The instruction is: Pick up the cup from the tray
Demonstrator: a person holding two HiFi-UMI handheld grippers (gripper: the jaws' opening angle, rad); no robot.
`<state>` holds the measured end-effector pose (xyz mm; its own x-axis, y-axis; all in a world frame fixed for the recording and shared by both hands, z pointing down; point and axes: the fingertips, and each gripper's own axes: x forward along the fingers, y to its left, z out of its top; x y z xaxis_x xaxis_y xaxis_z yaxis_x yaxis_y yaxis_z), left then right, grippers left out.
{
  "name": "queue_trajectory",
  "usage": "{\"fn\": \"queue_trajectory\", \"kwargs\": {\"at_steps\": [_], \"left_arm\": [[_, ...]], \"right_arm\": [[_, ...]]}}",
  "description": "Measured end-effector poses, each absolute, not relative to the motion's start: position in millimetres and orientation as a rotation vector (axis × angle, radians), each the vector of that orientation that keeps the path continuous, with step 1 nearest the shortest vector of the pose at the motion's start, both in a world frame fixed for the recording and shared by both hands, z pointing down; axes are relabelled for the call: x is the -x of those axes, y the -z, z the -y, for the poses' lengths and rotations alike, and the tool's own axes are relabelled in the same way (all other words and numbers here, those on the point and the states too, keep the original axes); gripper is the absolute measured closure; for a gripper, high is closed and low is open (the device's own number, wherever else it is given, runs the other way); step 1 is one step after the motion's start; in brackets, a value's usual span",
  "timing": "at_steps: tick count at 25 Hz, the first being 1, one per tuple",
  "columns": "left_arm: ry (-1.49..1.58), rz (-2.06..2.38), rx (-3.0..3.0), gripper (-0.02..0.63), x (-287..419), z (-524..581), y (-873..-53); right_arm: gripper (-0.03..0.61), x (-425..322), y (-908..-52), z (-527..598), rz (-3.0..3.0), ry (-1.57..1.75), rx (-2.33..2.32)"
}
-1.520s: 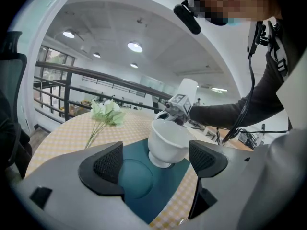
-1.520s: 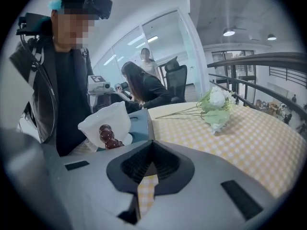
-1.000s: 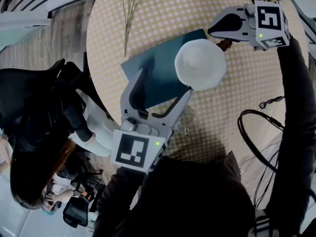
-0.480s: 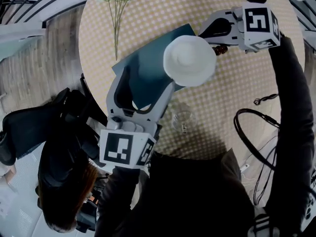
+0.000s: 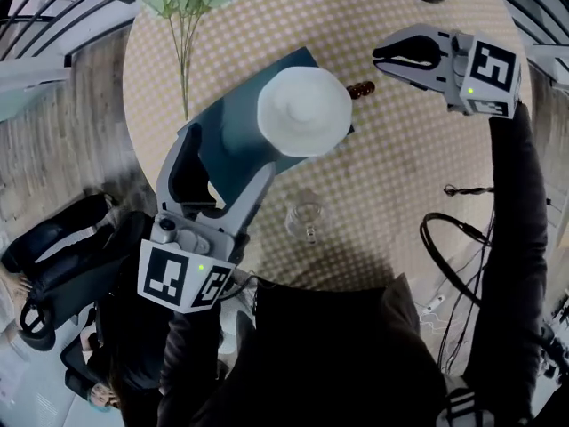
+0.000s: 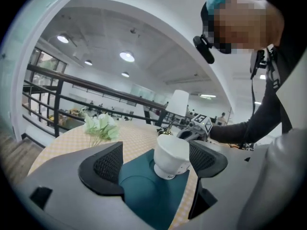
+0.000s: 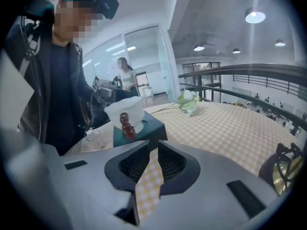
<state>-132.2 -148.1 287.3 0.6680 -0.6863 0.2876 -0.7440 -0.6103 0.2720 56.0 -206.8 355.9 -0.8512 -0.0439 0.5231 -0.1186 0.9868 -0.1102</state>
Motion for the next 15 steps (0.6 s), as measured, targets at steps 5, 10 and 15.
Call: {"fn": "queue_trajectory", "kwargs": {"at_steps": [5, 10, 15], "left_arm": [[-0.32, 0.916, -2.673, 0.175, 122.8, 137.9, -290.3], [-0.485, 0.743, -2.779, 0.142, 101.6, 126.9, -306.3], [-0.603, 0.609, -2.799, 0.081, 86.1, 126.0, -319.9]], "right_arm": [[0.393, -54.2, -337.9, 166.1, 2.566, -0.054, -0.044], [0.335, -26.0, -342.2, 151.9, 2.551, 0.009, -0.012], [0.277, -2.7, -356.8, 148.5, 2.558, 0.027, -0.012]]}}
